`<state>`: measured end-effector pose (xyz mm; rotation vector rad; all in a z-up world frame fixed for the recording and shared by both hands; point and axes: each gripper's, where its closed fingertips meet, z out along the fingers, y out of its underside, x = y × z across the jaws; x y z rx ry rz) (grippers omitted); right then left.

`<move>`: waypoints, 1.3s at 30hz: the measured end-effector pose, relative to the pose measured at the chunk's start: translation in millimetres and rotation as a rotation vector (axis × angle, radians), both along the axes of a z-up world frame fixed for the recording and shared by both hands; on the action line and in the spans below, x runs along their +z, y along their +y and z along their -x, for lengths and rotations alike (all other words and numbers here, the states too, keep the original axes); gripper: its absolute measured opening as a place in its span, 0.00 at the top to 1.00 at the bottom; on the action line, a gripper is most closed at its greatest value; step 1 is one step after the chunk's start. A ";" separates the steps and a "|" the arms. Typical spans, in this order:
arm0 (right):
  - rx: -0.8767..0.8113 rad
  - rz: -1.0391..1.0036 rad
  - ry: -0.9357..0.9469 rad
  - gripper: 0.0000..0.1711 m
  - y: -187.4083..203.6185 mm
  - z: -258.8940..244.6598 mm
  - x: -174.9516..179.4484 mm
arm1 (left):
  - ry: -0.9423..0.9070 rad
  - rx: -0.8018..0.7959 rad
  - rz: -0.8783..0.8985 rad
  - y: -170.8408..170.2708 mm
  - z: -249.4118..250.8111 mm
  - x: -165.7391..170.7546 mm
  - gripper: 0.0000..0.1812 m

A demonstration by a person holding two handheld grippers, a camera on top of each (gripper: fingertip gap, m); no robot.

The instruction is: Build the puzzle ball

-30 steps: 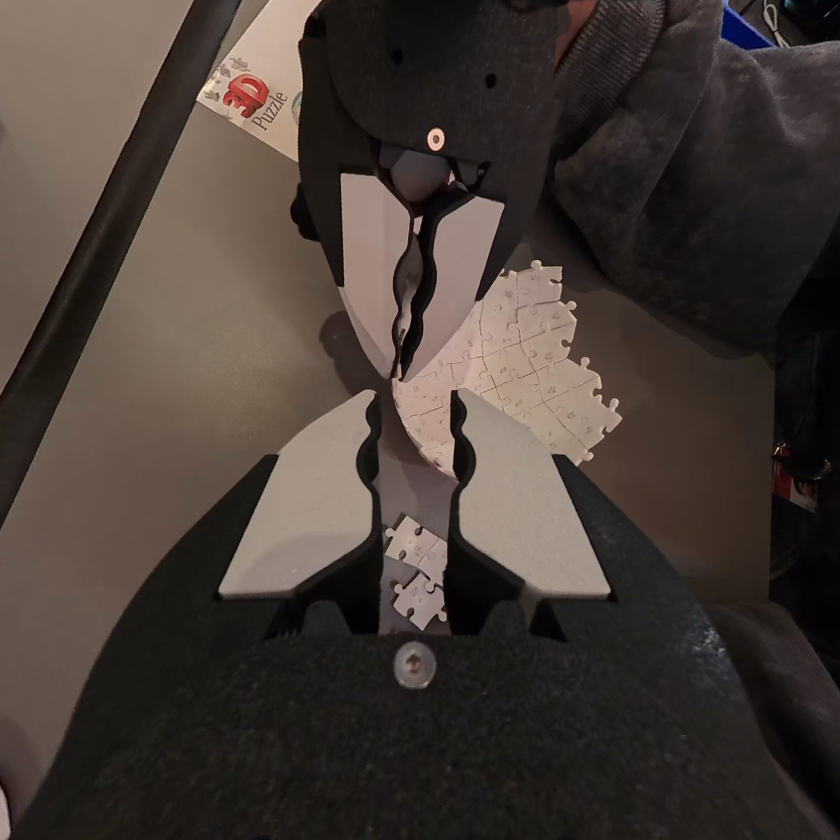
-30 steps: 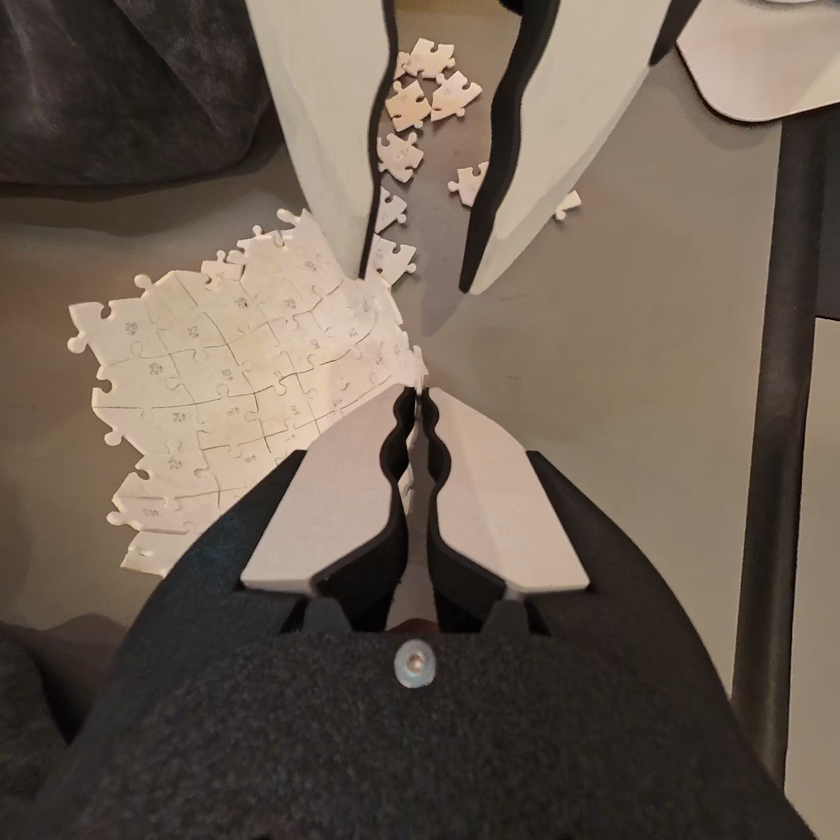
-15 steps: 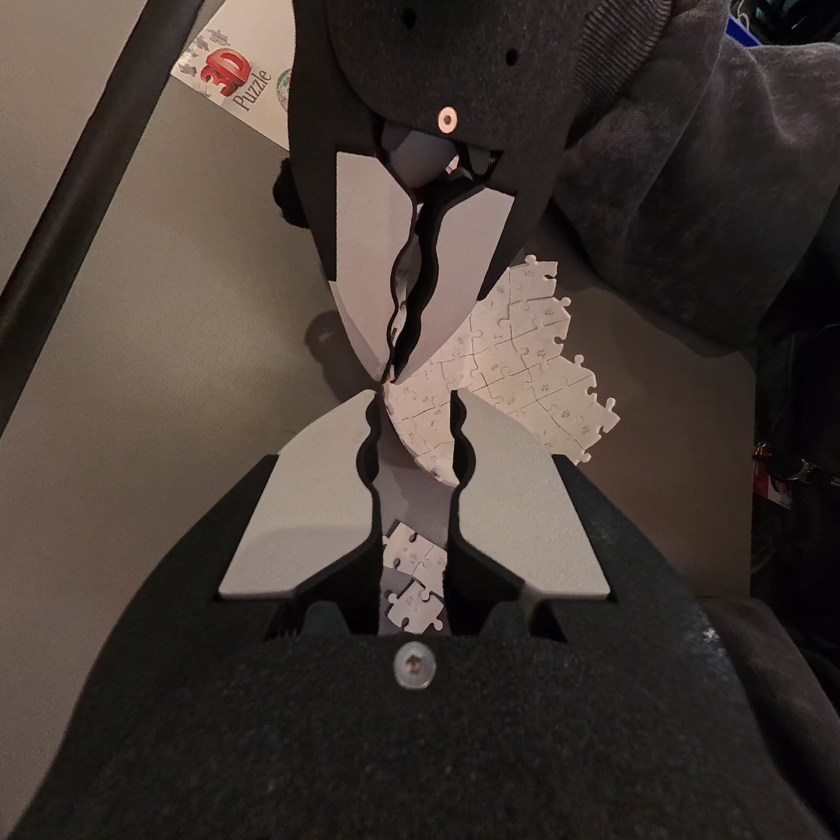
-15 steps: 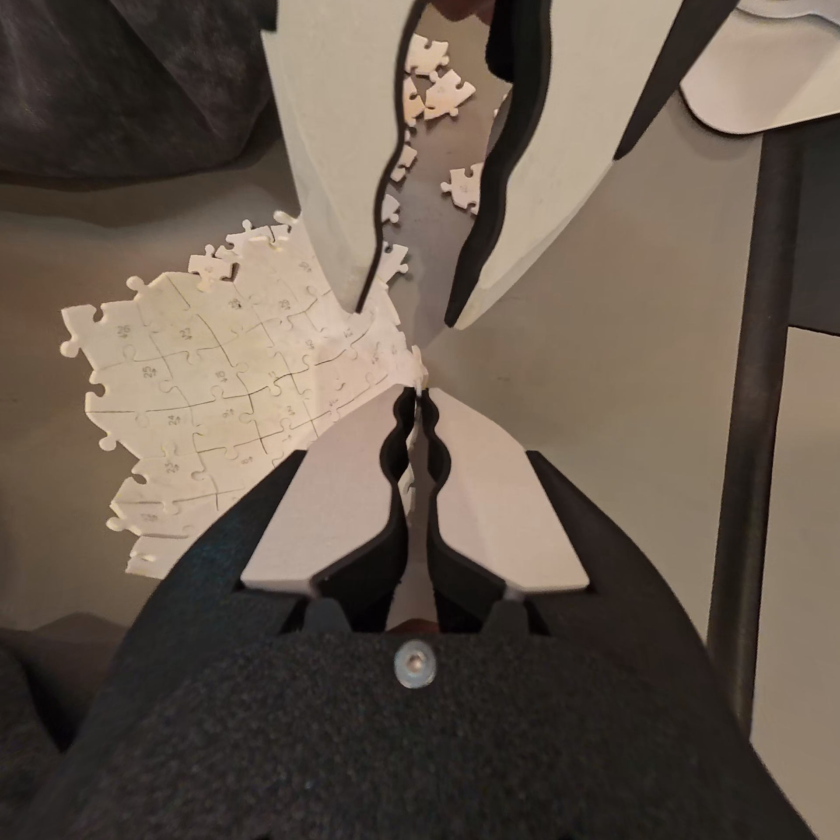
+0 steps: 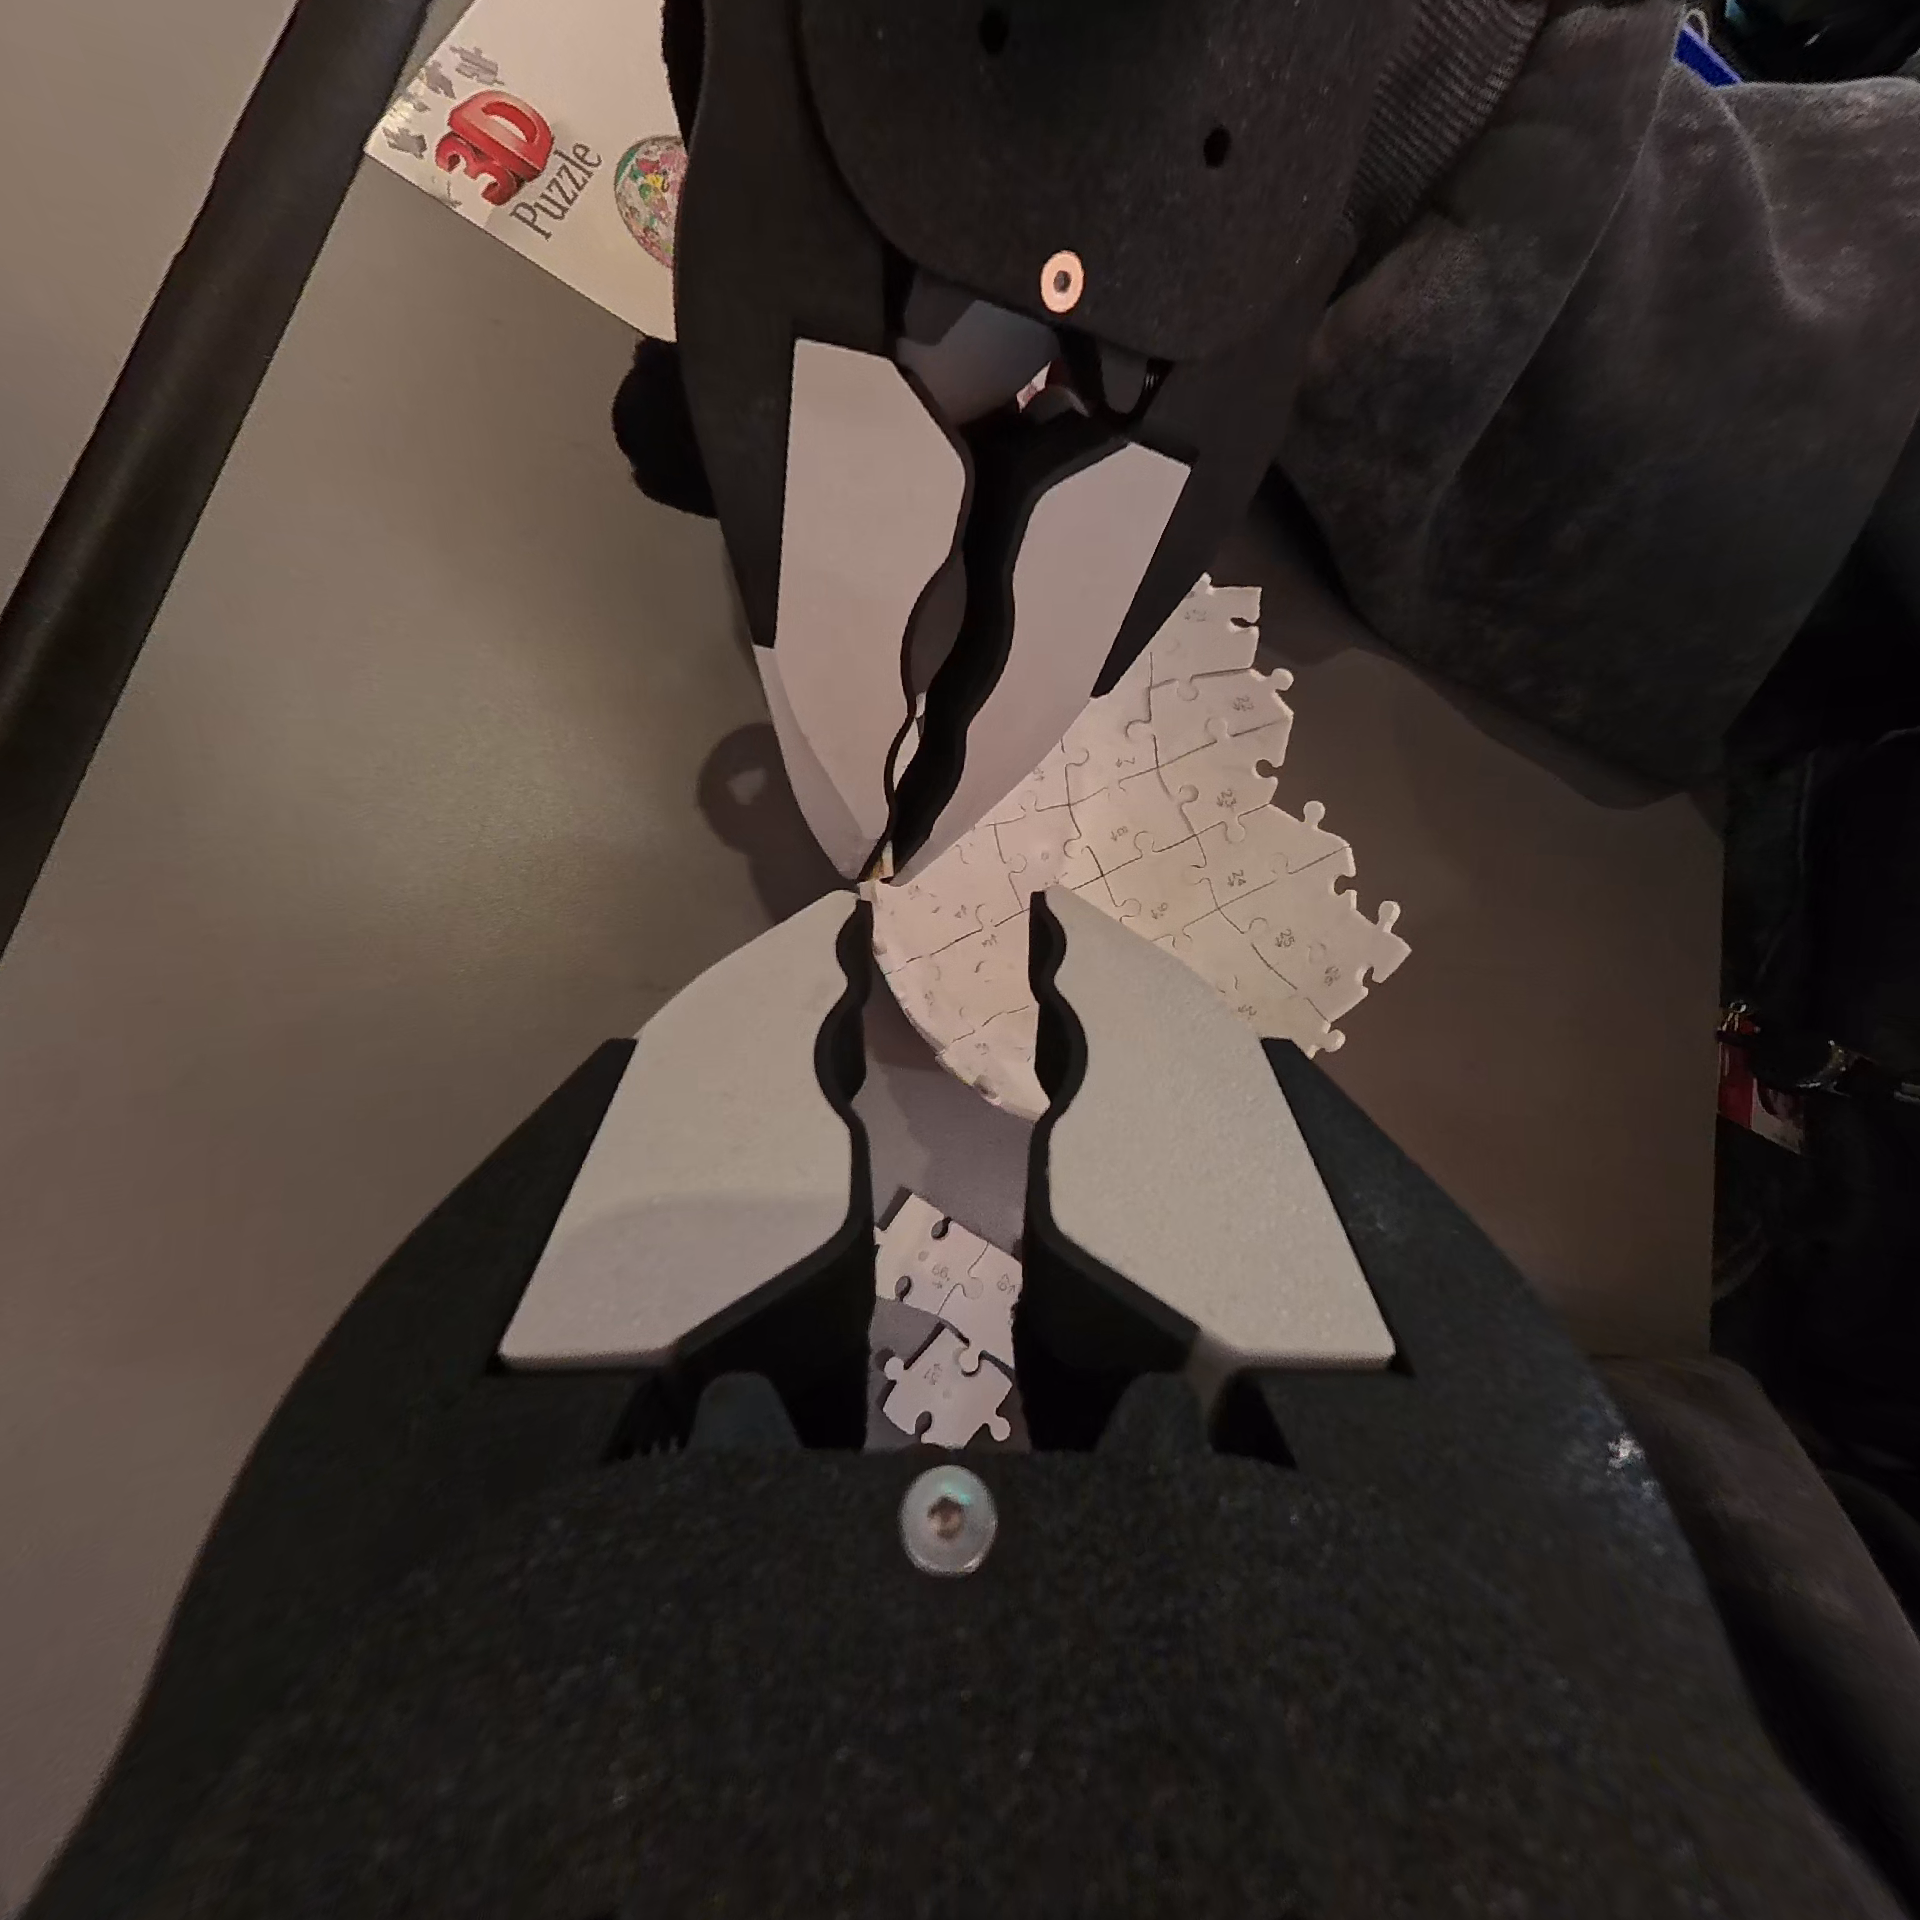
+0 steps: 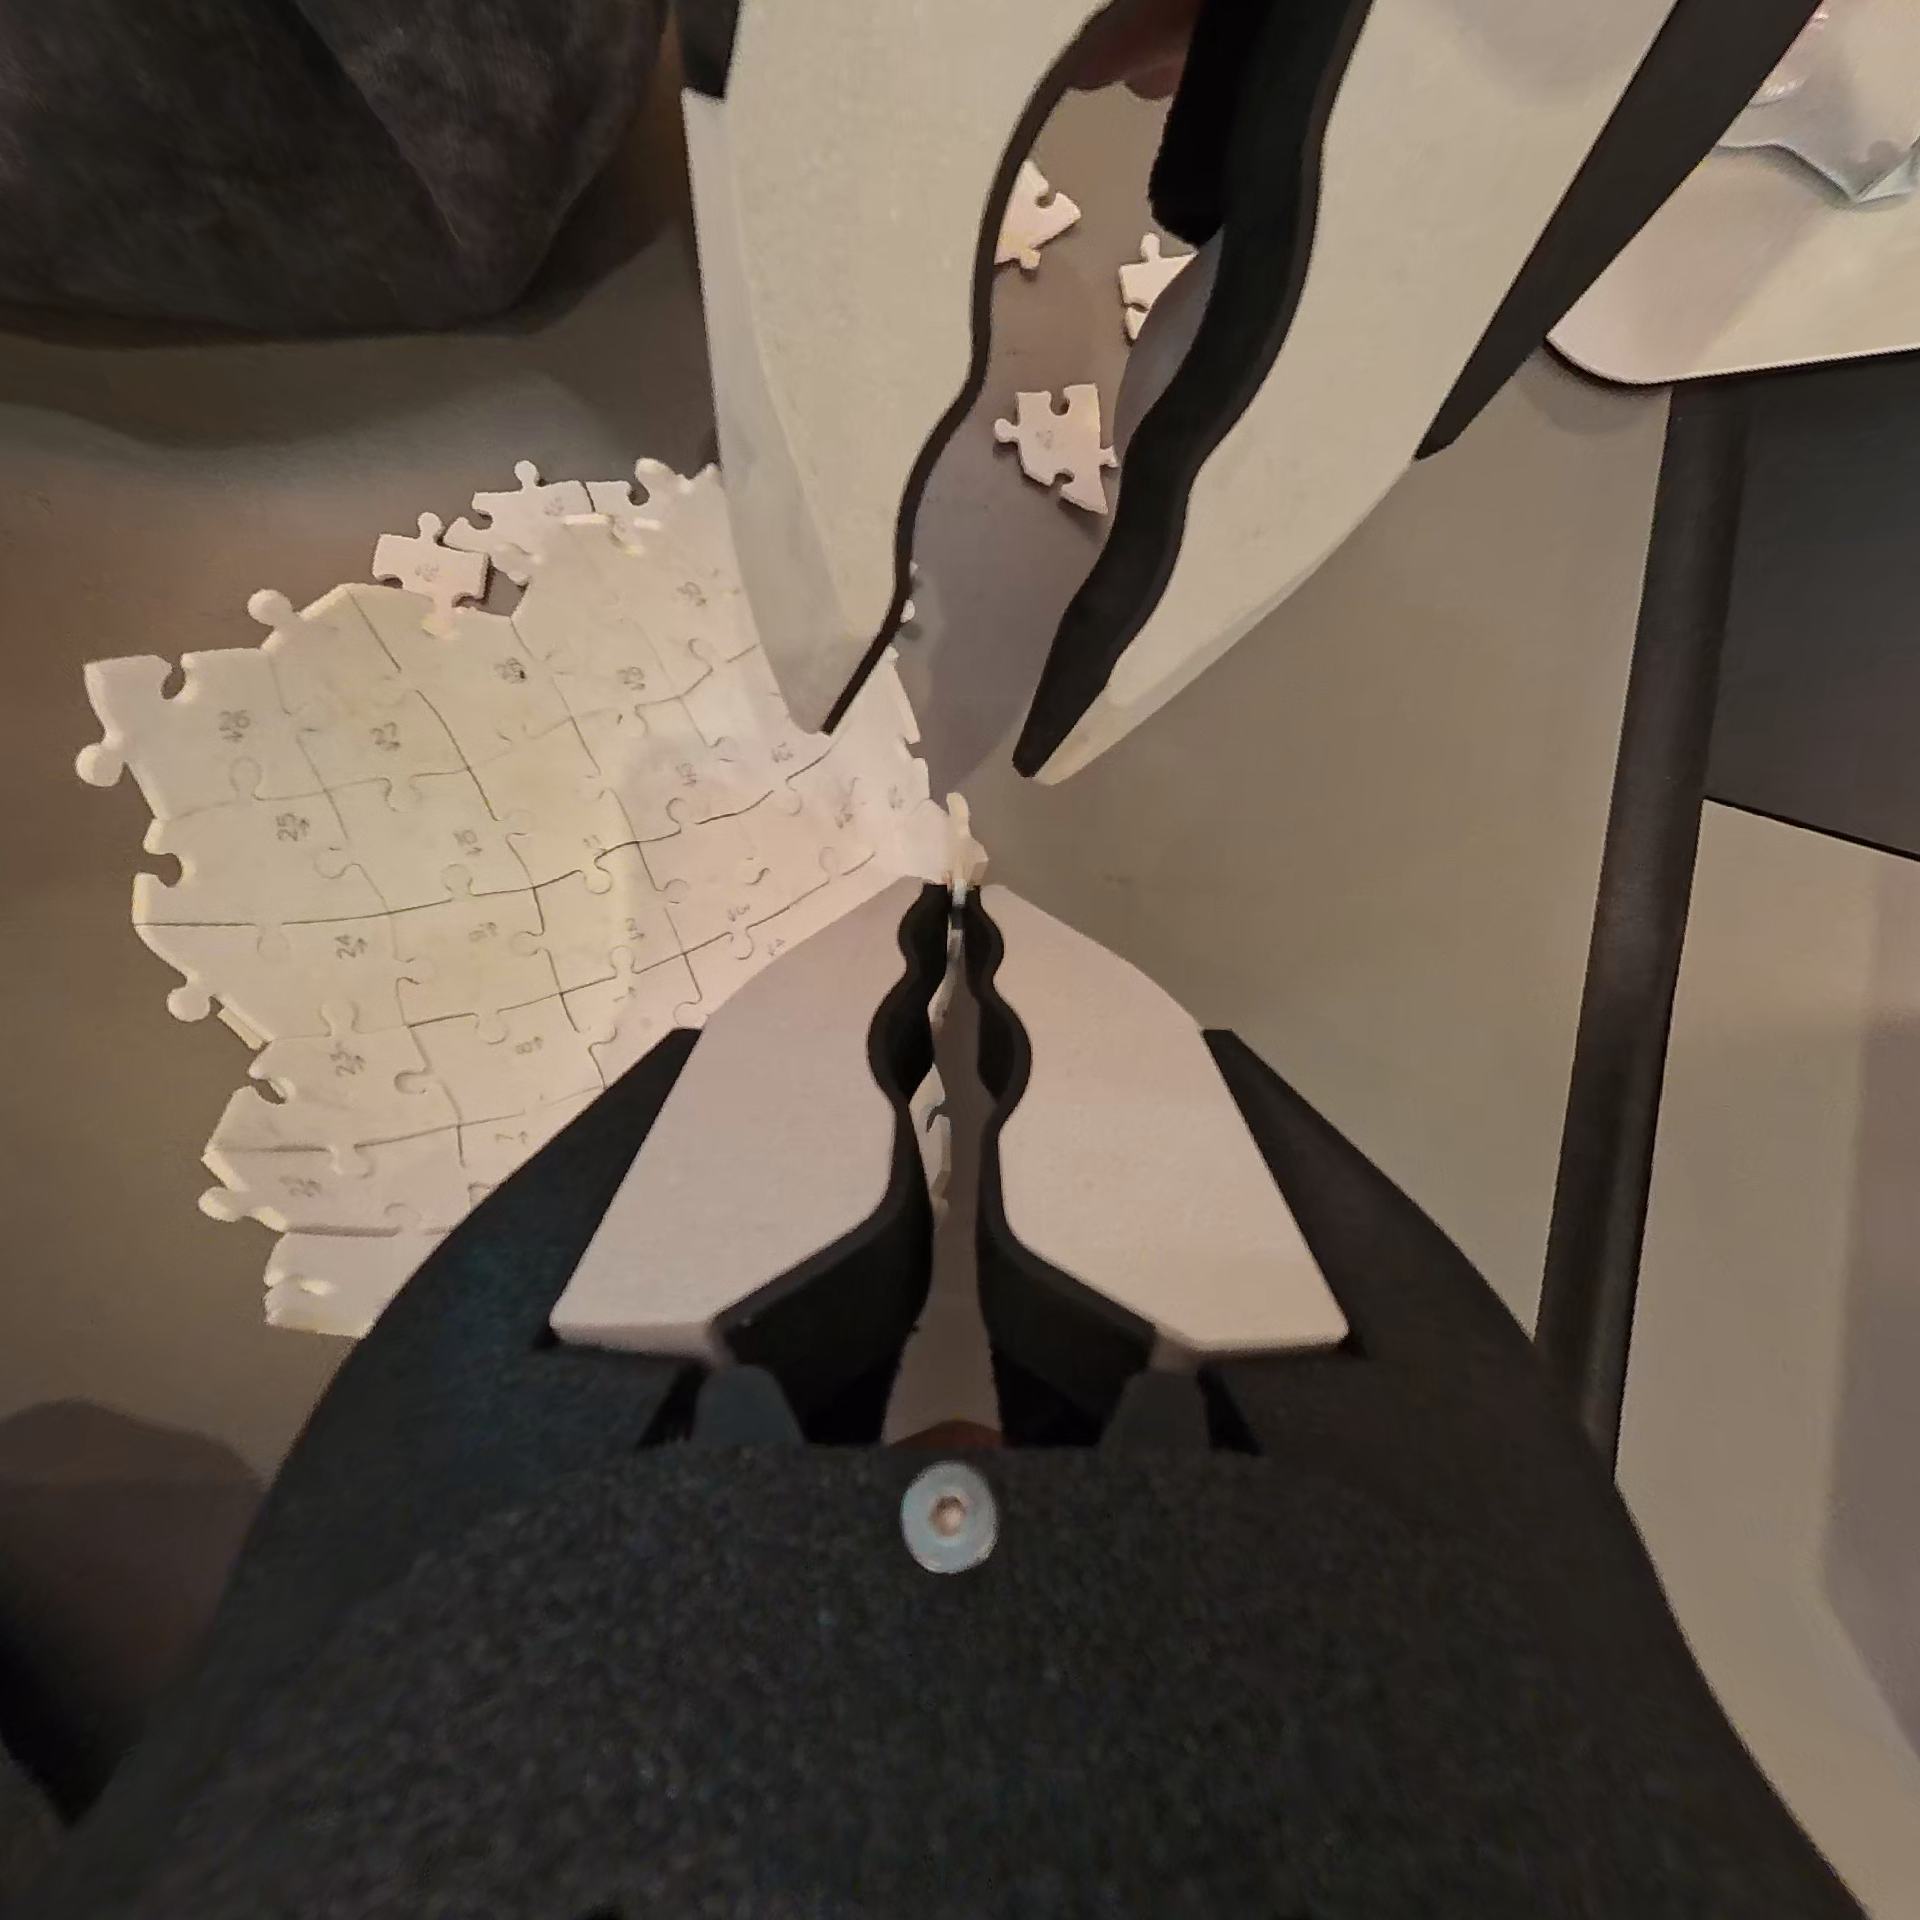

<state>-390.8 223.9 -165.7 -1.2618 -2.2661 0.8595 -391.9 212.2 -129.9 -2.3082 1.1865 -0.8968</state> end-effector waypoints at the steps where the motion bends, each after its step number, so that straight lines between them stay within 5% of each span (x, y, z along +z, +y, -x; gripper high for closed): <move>1: 0.001 -0.002 -0.003 0.98 0.3 -0.1 -0.4 | 0.001 0.000 0.000 0.0 0.1 -0.1 0.84; 39: 0.011 -0.097 0.012 0.98 4.8 0.2 2.2 | -0.010 -0.002 0.035 -0.3 0.3 -6.2 0.84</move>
